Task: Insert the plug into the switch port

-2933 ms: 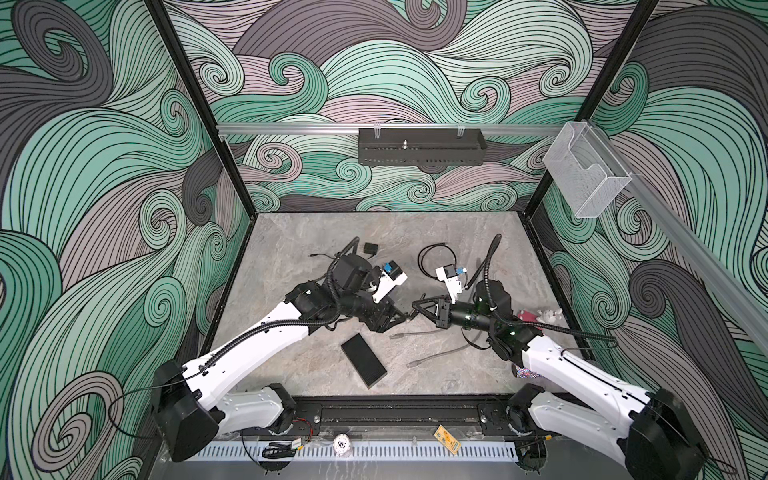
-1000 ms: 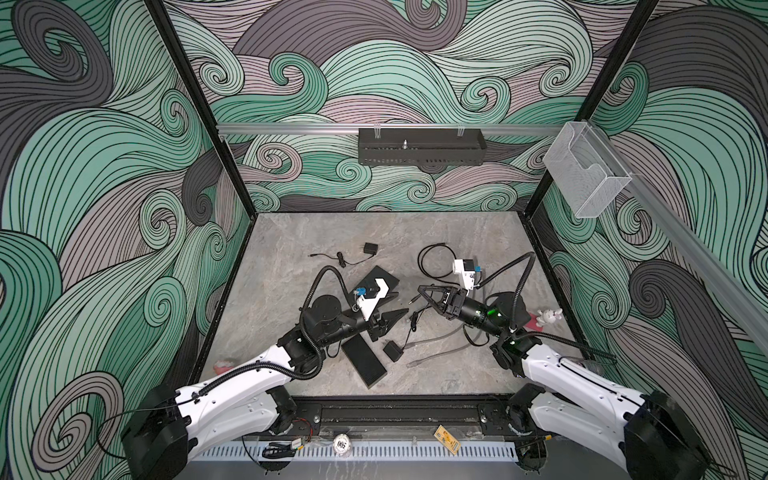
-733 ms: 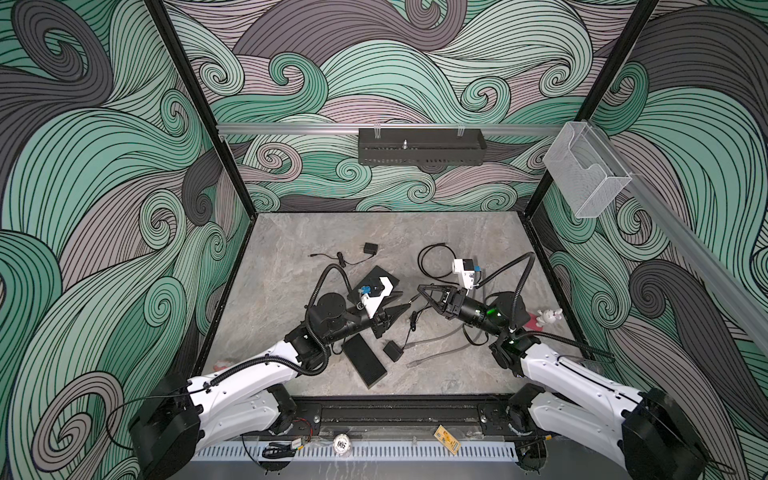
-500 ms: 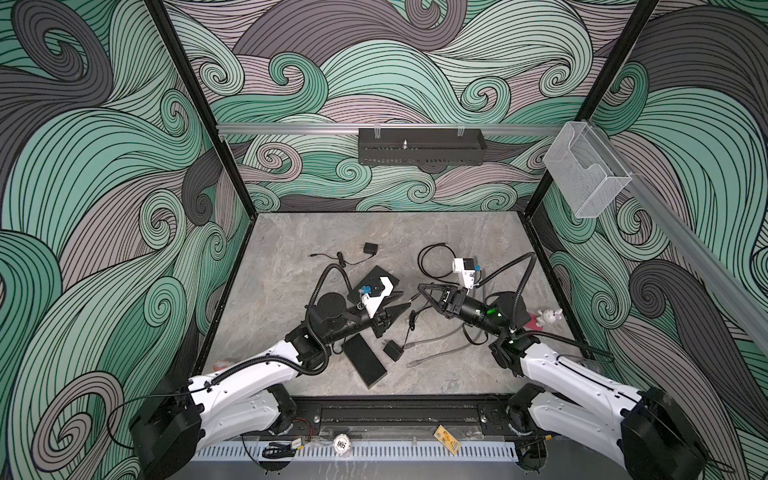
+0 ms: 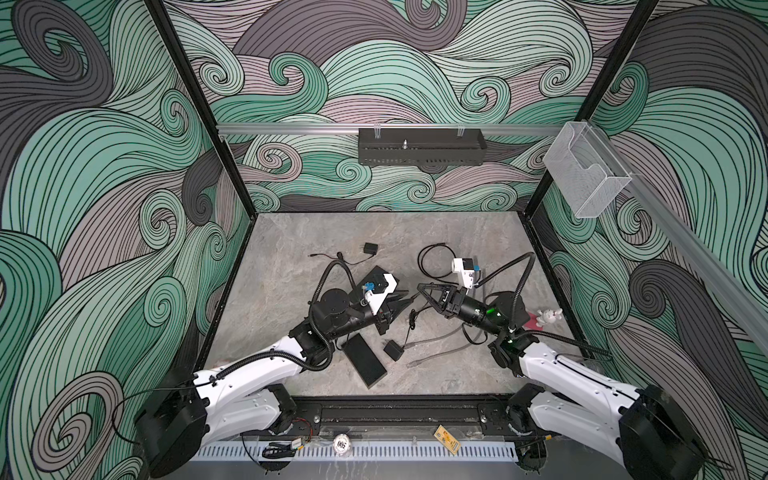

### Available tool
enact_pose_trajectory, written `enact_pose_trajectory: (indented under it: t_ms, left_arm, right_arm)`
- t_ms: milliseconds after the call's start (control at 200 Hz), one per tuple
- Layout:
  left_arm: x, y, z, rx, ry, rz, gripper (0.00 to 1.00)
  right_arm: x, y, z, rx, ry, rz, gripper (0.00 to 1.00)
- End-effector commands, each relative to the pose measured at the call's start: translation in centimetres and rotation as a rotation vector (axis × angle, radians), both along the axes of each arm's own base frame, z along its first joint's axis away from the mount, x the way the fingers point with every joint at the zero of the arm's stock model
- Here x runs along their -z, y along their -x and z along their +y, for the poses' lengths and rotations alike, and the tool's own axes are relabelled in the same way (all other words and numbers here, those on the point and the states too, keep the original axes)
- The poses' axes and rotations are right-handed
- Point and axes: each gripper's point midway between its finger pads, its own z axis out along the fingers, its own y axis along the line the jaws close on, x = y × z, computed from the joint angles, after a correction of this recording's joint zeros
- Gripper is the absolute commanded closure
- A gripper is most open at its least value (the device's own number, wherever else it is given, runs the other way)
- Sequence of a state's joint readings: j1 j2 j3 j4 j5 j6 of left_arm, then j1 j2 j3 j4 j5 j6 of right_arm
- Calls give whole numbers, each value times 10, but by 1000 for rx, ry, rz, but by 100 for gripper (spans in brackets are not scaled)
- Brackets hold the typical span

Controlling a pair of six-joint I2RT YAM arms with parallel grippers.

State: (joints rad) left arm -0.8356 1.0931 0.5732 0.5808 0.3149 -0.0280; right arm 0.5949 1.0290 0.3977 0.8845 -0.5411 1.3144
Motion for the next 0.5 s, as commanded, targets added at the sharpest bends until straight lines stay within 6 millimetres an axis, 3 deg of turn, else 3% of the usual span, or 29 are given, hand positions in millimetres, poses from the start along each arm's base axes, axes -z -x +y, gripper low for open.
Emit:
enact_pose_trajectory:
  t_ms: [0, 495]
  left_arm:
    - [-20, 2, -7, 33, 37, -29, 78]
    - [-15, 5, -8, 52, 30, -5, 78]
  right_arm:
    - [-22, 1, -2, 5, -42, -64, 100]
    - [-25, 2, -4, 12, -41, -75, 100]
